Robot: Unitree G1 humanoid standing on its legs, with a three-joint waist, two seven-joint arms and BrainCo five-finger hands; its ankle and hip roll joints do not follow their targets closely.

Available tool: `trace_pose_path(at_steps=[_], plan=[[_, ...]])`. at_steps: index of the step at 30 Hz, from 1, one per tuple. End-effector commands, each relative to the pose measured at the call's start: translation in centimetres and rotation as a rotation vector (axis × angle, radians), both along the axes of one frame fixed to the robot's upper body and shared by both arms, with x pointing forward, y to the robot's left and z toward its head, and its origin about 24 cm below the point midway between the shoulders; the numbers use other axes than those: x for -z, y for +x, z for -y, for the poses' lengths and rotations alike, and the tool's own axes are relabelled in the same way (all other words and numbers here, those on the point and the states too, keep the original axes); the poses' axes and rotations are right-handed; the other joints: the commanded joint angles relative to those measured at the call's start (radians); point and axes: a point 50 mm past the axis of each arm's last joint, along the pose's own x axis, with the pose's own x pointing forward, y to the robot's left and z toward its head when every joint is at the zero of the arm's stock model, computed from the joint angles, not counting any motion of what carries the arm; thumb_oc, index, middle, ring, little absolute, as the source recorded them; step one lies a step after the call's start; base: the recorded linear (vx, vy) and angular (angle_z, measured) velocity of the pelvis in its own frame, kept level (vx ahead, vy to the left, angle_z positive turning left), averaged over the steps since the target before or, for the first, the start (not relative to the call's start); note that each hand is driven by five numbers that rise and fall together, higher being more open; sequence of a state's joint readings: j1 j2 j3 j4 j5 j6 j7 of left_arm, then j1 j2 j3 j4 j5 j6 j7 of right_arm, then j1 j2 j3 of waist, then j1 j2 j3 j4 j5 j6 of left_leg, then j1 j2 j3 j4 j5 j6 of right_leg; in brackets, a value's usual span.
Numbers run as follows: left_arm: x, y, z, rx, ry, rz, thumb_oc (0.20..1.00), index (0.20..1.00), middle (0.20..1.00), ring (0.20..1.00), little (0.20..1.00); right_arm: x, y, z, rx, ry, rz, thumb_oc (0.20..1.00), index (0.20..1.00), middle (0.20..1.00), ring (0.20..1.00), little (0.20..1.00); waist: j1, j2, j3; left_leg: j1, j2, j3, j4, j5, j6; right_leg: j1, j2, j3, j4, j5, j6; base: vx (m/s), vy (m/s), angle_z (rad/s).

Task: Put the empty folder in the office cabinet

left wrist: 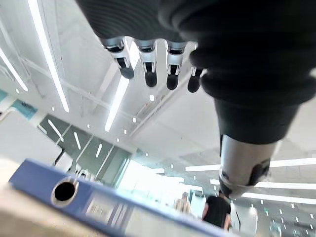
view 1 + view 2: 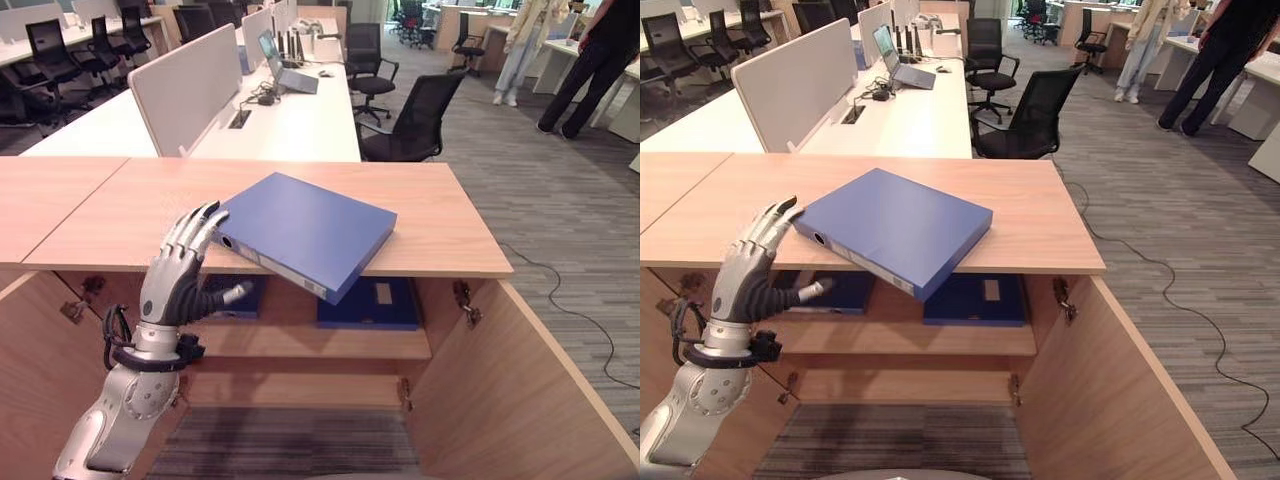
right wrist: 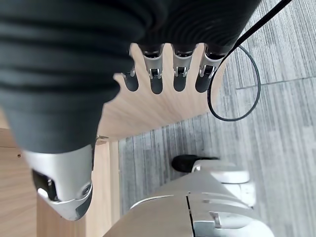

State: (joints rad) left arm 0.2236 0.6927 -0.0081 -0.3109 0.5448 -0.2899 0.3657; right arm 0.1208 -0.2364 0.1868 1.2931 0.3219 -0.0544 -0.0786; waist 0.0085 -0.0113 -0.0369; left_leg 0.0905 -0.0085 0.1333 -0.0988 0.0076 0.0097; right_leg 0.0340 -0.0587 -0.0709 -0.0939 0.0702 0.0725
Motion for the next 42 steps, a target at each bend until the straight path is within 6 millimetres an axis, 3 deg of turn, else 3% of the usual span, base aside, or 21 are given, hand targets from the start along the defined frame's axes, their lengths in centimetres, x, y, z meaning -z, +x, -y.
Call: trace_pose_path(at_steps=[1, 4, 5, 8, 9, 16, 25, 32, 42], plan=[[-1.6, 0.3, 0.0, 0.033, -0.045, 0.062, 1.000, 1.000, 1.000, 1.000, 1.000, 0.1, 2.2, -1.1, -0.026, 0.013, 0.044, 1.000, 1.000, 1.000, 1.000, 1.000, -0.016, -0.055, -0.017, -0.007, -0.034, -0.106, 0.011, -0.105, 0.005, 0.015, 0.011, 0.033, 0.007, -0.051, 0.031, 0.03, 0.004, -0.01], [-2.3, 0.0, -0.7, -0.019, -0.145, 0.130, 1.000, 1.000, 1.000, 1.000, 1.000, 0.1, 2.7, -1.3, -0.024, 0.021, 0.059, 1.000, 1.000, 1.000, 1.000, 1.000, -0.018, -0.046, 0.008, 0.002, -0.029, -0.109, 0.011, -0.113, 0.015, 0.009, 0.009, 0.030, 0.043, -0.064, 0.029, -0.01, 0.010, 0.00], [-2.9, 0.1, -1.0, -0.039, -0.170, 0.186, 1.000, 1.000, 1.000, 1.000, 1.000, -0.1, 3.8, -1.3, -0.028, 0.020, 0.088, 1.000, 1.000, 1.000, 1.000, 1.000, -0.017, -0.040, 0.044, -0.006, -0.025, -0.106, 0.011, -0.101, 0.025, -0.034, 0.011, 0.033, 0.107, -0.087, 0.025, -0.22, 0.027, -0.04], [-5.2, 0.7, -1.2, -0.052, -0.193, 0.352, 1.000, 1.000, 1.000, 1.000, 1.000, -0.9, 7.7, -1.5, -0.049, 0.002, 0.194, 1.000, 1.000, 1.000, 1.000, 1.000, -0.004, -0.045, 0.151, -0.174, -0.037, -0.063, 0.200, -0.142, 0.046, -0.195, -0.009, 0.008, 0.292, -0.109, 0.023, -0.36, 0.013, -0.04], [-5.9, 0.7, -1.1, -0.049, -0.172, 0.408, 1.000, 1.000, 1.000, 1.000, 1.000, -1.3, 9.0, -1.3, -0.058, -0.007, 0.229, 1.000, 1.000, 1.000, 1.000, 1.000, -0.001, -0.047, 0.177, -0.283, -0.039, -0.052, 0.318, -0.167, 0.050, -0.282, -0.030, 0.006, 0.389, -0.123, 0.019, -0.29, 0.009, -0.10], [-6.8, 0.5, -1.7, -0.101, -0.215, 0.517, 1.000, 1.000, 1.000, 1.000, 1.000, -2.2, 11.0, -0.2, -0.028, -0.041, 0.297, 1.000, 1.000, 1.000, 1.000, 1.000, 0.007, -0.027, 0.187, -0.502, -0.041, -0.060, 0.564, -0.240, 0.073, -0.468, -0.048, -0.021, 0.581, -0.207, -0.011, -0.09, -0.015, 0.02], [-8.2, 1.4, -0.7, -0.075, -0.173, 0.614, 1.000, 1.000, 1.000, 1.000, 1.000, -2.3, 10.8, 0.6, 0.018, -0.070, 0.295, 1.000, 1.000, 1.000, 1.000, 1.000, -0.005, -0.017, 0.174, -0.627, -0.034, -0.064, 0.735, -0.314, 0.085, -0.596, -0.056, -0.018, 0.751, -0.283, -0.034, -0.03, -0.009, 0.02], [-8.6, 1.9, 0.0, -0.033, -0.110, 0.595, 1.000, 1.000, 1.000, 1.000, 1.000, -2.1, 10.3, 0.8, 0.021, -0.070, 0.275, 1.000, 1.000, 1.000, 1.000, 1.000, -0.012, -0.015, 0.158, -0.624, -0.036, -0.058, 0.722, -0.317, 0.090, -0.612, -0.055, -0.001, 0.753, -0.273, -0.030, -0.01, 0.013, -0.06], [-7.3, 3.9, 1.7, 0.069, 0.082, 0.417, 1.000, 1.000, 1.000, 1.000, 1.000, -2.0, 10.0, 1.1, 0.021, -0.065, 0.249, 1.000, 1.000, 1.000, 1.000, 1.000, -0.033, -0.007, 0.128, -0.641, -0.029, -0.055, 0.715, -0.310, 0.086, -0.635, -0.052, 0.010, 0.754, -0.277, -0.034, -0.01, 0.015, -0.05]])
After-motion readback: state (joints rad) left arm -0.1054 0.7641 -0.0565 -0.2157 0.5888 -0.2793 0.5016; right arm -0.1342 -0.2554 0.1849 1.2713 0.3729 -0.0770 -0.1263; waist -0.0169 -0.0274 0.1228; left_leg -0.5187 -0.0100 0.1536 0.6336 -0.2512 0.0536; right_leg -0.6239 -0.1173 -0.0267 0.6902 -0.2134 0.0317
